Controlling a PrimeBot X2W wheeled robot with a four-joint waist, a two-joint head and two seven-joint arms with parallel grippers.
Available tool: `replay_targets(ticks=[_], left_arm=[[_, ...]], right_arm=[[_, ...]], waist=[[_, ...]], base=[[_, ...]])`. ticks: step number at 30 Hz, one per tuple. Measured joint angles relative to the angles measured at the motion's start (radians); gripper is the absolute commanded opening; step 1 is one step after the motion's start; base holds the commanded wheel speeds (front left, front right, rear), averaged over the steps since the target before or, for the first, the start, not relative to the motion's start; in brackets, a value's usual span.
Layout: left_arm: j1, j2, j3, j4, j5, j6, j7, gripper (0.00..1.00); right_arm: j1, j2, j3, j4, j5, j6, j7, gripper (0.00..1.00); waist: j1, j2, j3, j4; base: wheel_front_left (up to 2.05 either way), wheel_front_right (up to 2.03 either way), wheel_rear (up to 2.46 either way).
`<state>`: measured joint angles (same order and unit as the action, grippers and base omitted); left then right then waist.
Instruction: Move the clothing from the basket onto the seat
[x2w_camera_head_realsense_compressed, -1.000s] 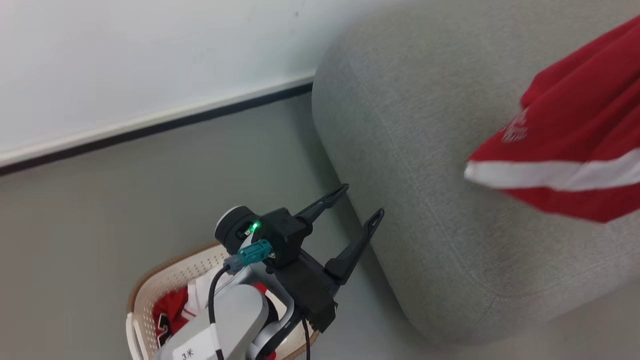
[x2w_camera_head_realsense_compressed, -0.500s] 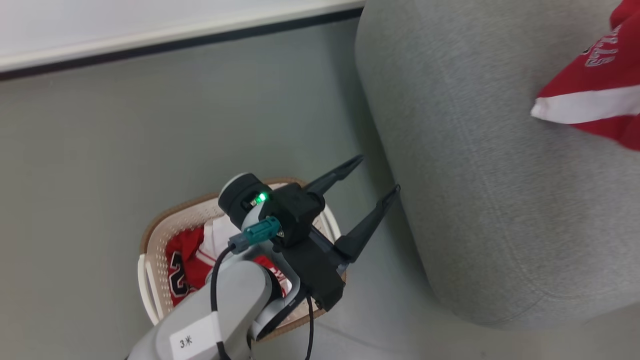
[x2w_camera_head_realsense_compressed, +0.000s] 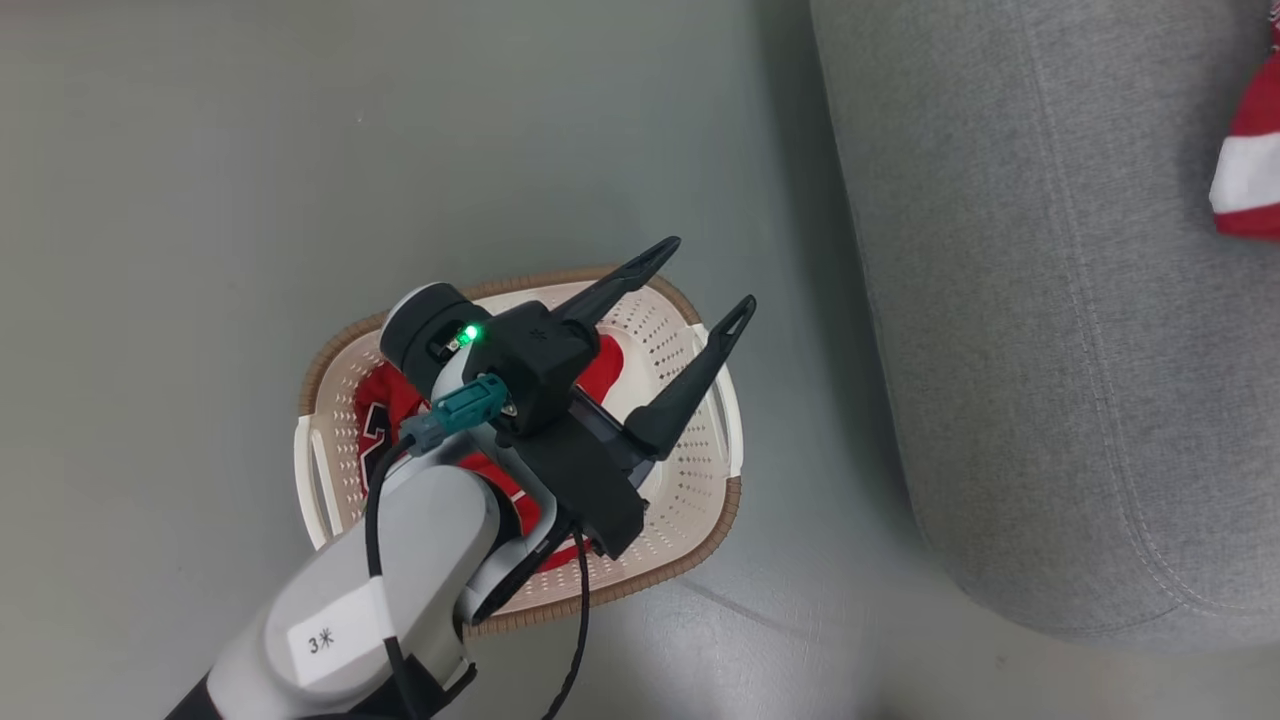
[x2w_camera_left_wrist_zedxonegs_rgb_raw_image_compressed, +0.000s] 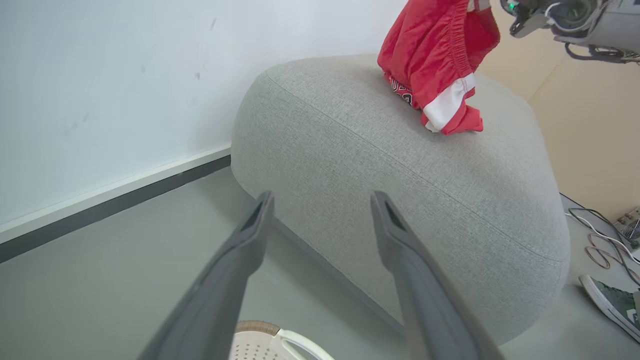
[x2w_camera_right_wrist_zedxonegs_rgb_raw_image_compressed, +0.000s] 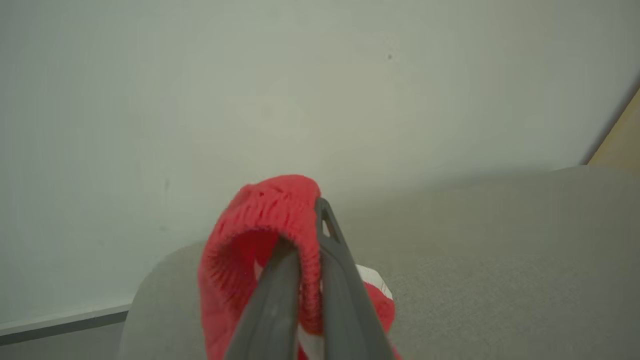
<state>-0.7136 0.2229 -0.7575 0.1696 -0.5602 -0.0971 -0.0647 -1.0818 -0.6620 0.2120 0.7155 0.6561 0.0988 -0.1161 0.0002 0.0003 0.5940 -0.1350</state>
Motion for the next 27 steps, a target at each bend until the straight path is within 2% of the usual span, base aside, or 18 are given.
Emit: replay_targets(ticks=[7,14,15,17,18,19,27], left_arm=[[0.002,0.006,0.002,0.017,0.0,0.0,-0.017,1.0],[0.005,0.005,0.0,0.039,0.0,0.0,-0.027,1.0],[0.005,0.004,-0.001,0.042,0.0,-0.001,-0.027,1.0],[0.006,0.0,-0.004,0.053,-0.002,-0.001,-0.033,1.0],[0.006,-0.003,-0.005,0.055,-0.002,-0.001,-0.035,1.0],[0.007,-0.004,-0.006,0.059,-0.002,-0.001,-0.038,1.0],[0.026,-0.012,-0.006,0.113,-0.011,-0.009,-0.072,1.0]], right_arm=[[0.074,0.022,0.052,0.101,-0.014,0.013,0.021,0.0],[0.109,0.029,0.099,0.216,-0.016,0.017,0.097,0.0],[0.109,0.03,0.109,0.228,-0.02,0.017,0.107,0.09],[0.109,0.033,0.12,0.243,-0.028,0.019,0.115,0.4],[0.109,0.034,0.126,0.249,-0.034,0.022,0.116,0.85],[0.107,0.038,0.132,0.255,-0.036,0.022,0.117,1.0],[0.095,0.05,0.185,0.289,-0.07,0.025,0.132,1.0]], waist=[[-0.0003,-0.0001,-0.009,-0.006],[-0.0004,-0.0002,-0.037,-0.02],[-0.0003,-0.0002,-0.041,-0.022],[-0.0003,-0.0002,-0.051,-0.024],[-0.0003,-0.0002,-0.057,-0.025],[-0.0003,-0.0002,-0.063,-0.026],[-0.0004,-0.0002,-0.129,-0.033]], base=[[0.0,0.0,0.0],[0.0,0.0,0.0],[0.0,0.0,0.0],[0.0,0.0,0.0],[0.0,0.0,0.0],[0.0,0.0,0.0],[0.0,0.0,0.0]])
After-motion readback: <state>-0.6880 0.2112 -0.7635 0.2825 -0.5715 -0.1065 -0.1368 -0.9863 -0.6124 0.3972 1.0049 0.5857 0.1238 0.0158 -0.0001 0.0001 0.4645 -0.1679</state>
